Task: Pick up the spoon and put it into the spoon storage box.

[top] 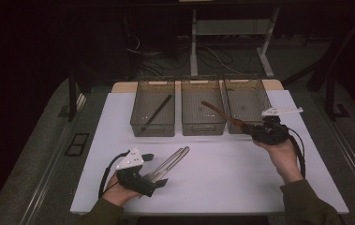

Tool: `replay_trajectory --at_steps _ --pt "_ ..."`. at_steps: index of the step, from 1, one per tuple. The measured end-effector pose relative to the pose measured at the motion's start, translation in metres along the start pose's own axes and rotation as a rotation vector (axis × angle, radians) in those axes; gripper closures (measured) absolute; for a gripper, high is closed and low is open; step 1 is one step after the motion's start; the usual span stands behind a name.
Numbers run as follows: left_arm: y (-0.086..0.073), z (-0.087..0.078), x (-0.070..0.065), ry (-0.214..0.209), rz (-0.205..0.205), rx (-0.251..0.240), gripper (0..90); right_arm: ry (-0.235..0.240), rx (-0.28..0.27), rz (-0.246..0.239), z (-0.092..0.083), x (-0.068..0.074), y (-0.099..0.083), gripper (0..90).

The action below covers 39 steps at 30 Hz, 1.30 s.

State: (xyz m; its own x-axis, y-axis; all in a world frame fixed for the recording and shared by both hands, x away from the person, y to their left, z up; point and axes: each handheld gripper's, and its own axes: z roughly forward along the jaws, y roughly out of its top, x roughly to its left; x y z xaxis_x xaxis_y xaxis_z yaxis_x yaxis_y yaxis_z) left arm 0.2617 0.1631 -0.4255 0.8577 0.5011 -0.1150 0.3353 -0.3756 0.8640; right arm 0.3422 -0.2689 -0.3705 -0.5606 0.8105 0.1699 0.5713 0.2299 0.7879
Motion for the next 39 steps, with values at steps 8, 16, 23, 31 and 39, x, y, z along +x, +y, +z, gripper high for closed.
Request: replay_trajectory --at_steps 8,16,23,31,39 --pt "0.001 0.000 0.000 0.004 0.003 -0.001 0.0 -0.025 0.009 -0.016 0.014 0.005 0.018 80.7" --pt "0.001 0.002 -0.001 0.003 0.015 0.006 0.0 -0.057 0.052 -0.022 0.037 0.010 0.040 80.8" --pt "0.000 0.003 0.000 -0.003 0.005 0.008 0.0 -0.073 0.071 -0.001 0.055 0.010 0.056 80.7" --pt "0.002 0.003 -0.004 -0.006 0.016 0.007 0.0 -0.097 0.111 0.021 0.081 0.014 0.065 80.7" --pt "0.002 0.003 -0.003 -0.009 0.020 0.008 0.0 -0.127 0.153 0.021 0.098 0.020 0.071 80.6"
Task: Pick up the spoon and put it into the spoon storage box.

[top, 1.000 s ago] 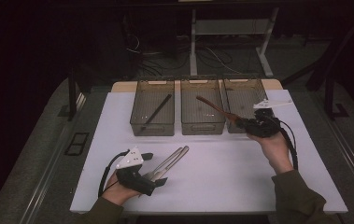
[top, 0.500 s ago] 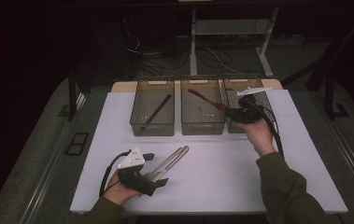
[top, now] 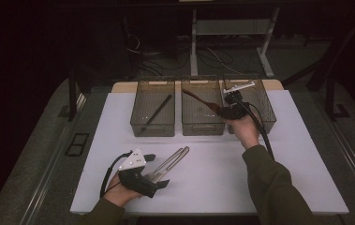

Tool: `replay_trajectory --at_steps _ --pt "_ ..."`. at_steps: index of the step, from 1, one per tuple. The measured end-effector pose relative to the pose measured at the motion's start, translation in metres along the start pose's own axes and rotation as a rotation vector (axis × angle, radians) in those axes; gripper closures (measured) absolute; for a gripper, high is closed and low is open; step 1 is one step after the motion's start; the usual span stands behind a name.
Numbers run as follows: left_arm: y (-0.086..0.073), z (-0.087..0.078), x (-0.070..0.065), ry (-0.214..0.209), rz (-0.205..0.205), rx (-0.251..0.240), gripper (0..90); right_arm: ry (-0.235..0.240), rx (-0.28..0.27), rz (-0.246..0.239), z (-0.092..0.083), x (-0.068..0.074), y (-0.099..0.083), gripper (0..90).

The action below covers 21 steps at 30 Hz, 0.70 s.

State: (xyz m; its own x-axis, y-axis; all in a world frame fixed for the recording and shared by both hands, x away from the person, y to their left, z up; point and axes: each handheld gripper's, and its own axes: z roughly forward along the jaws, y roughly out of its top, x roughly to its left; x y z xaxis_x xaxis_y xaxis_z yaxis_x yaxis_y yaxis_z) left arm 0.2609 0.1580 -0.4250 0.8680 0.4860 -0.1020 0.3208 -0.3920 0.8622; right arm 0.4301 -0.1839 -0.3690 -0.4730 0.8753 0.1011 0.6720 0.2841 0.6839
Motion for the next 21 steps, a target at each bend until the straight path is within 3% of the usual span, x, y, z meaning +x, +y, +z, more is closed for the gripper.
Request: replay_trajectory --at_steps 3,11,17,21 --pt "0.000 0.000 0.000 -0.002 -0.001 -0.002 0.0 -0.029 0.019 -0.009 0.005 0.001 0.000 80.5" --pt "0.000 0.000 0.001 -0.003 -0.001 -0.003 0.0 0.001 0.024 -0.002 0.008 0.001 -0.001 76.3" --pt "0.000 0.000 0.000 -0.002 -0.002 -0.001 0.0 0.028 -0.007 0.011 0.003 0.002 -0.001 65.3" --pt "0.000 0.000 0.000 -0.002 -0.004 -0.002 0.0 0.066 -0.033 -0.009 -0.005 0.001 -0.001 56.1"
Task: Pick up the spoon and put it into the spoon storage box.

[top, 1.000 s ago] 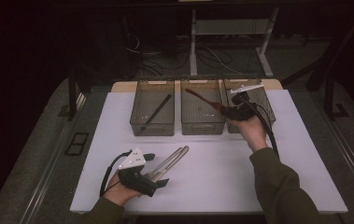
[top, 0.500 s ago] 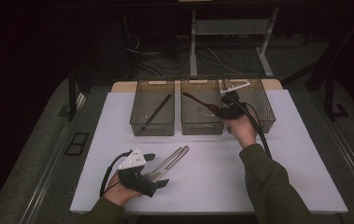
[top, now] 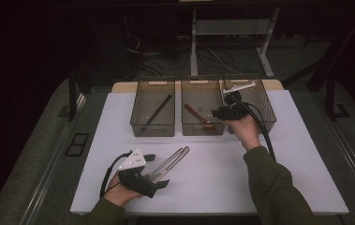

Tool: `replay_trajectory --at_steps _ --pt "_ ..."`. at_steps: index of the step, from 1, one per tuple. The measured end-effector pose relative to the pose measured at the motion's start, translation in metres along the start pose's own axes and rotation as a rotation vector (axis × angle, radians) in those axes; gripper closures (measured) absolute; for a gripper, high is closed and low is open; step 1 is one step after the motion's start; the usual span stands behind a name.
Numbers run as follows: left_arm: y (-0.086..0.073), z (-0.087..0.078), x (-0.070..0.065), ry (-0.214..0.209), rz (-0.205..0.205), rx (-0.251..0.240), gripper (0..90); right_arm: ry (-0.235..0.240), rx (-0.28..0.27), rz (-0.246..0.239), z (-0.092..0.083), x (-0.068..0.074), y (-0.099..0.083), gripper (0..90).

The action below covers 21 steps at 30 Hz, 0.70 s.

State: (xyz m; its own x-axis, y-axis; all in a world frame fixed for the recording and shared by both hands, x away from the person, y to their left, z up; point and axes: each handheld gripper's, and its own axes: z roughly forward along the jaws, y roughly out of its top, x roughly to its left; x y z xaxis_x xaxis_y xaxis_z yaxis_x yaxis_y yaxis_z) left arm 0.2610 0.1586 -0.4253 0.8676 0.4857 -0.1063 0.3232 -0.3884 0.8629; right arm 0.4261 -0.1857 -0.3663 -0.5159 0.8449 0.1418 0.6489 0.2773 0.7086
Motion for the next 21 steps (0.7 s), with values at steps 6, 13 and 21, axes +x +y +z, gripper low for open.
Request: replay_trajectory --at_steps 6,13,21 --pt "0.000 0.000 0.000 0.002 -0.002 0.000 0.0 0.057 -0.052 -0.007 -0.022 -0.006 -0.006 43.2" --pt "0.000 0.001 0.001 0.006 0.001 0.003 0.0 0.115 -0.091 -0.070 -0.044 -0.006 -0.023 36.3" --pt "0.000 0.000 0.001 0.010 0.002 0.008 0.0 0.173 -0.127 -0.104 -0.062 -0.004 -0.049 30.8"
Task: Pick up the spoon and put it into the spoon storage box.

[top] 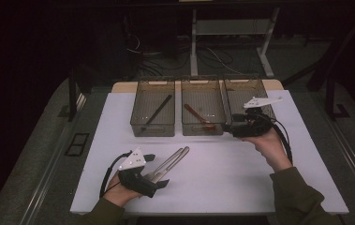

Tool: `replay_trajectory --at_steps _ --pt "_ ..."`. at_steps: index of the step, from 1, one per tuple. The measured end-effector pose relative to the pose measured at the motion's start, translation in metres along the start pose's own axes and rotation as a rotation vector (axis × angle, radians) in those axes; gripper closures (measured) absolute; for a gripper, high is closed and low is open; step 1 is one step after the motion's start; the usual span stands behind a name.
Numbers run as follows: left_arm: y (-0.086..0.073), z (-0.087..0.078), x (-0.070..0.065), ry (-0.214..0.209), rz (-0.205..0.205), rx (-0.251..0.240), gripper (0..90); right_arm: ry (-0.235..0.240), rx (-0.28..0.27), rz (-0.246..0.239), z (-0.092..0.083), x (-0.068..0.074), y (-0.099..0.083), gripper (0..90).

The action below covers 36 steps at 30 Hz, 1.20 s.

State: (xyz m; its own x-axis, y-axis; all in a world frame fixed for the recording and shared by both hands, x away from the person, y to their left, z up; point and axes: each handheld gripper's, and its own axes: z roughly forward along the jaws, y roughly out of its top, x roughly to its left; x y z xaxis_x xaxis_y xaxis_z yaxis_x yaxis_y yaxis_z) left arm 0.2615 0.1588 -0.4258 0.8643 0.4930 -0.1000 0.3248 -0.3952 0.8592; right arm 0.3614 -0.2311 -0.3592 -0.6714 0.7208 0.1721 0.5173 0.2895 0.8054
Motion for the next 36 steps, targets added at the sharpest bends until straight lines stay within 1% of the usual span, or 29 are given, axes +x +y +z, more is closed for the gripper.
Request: replay_trajectory --at_steps 3,4,6,7,9,15,16,22,27,28,31,36 --pt "0.000 0.000 0.000 0.000 -0.001 0.000 0.0 0.014 -0.004 -0.004 -0.007 0.001 -0.010 29.9" --pt "0.000 0.000 0.000 0.000 -0.002 -0.001 0.0 0.015 -0.002 -0.007 -0.009 0.000 -0.013 29.7" --pt "0.000 0.000 0.000 0.000 -0.006 0.005 0.0 0.001 -0.003 -0.014 -0.013 0.000 -0.020 29.6" --pt "0.000 0.001 0.000 0.001 -0.006 0.003 0.0 0.009 -0.005 -0.016 -0.015 0.000 -0.023 29.4" --pt "0.000 0.001 0.000 0.000 -0.003 0.003 0.0 0.026 -0.007 -0.006 -0.019 -0.002 -0.032 29.0" --pt "0.000 0.000 0.000 0.001 -0.001 0.005 0.0 0.028 -0.012 0.005 -0.026 -0.005 -0.053 27.9" --pt "0.000 0.000 0.000 0.002 -0.001 0.007 0.0 0.031 -0.009 -0.001 -0.028 -0.005 -0.056 27.5" --pt "0.000 -0.001 0.000 0.005 0.002 0.006 0.0 0.053 -0.016 0.010 -0.035 -0.003 -0.076 26.6" --pt "0.000 -0.001 -0.001 0.004 0.003 0.008 0.0 0.059 -0.010 0.010 -0.039 -0.001 -0.093 25.3" --pt "0.001 -0.001 0.000 0.004 0.006 0.009 0.0 0.059 -0.017 0.009 -0.039 -0.002 -0.096 24.3" --pt "0.000 -0.002 0.000 0.006 0.010 0.015 0.0 0.066 -0.015 0.013 -0.041 0.000 -0.105 20.7" --pt "0.001 -0.002 -0.001 0.006 0.008 0.009 0.0 0.046 -0.006 0.010 -0.040 0.005 -0.119 19.3"
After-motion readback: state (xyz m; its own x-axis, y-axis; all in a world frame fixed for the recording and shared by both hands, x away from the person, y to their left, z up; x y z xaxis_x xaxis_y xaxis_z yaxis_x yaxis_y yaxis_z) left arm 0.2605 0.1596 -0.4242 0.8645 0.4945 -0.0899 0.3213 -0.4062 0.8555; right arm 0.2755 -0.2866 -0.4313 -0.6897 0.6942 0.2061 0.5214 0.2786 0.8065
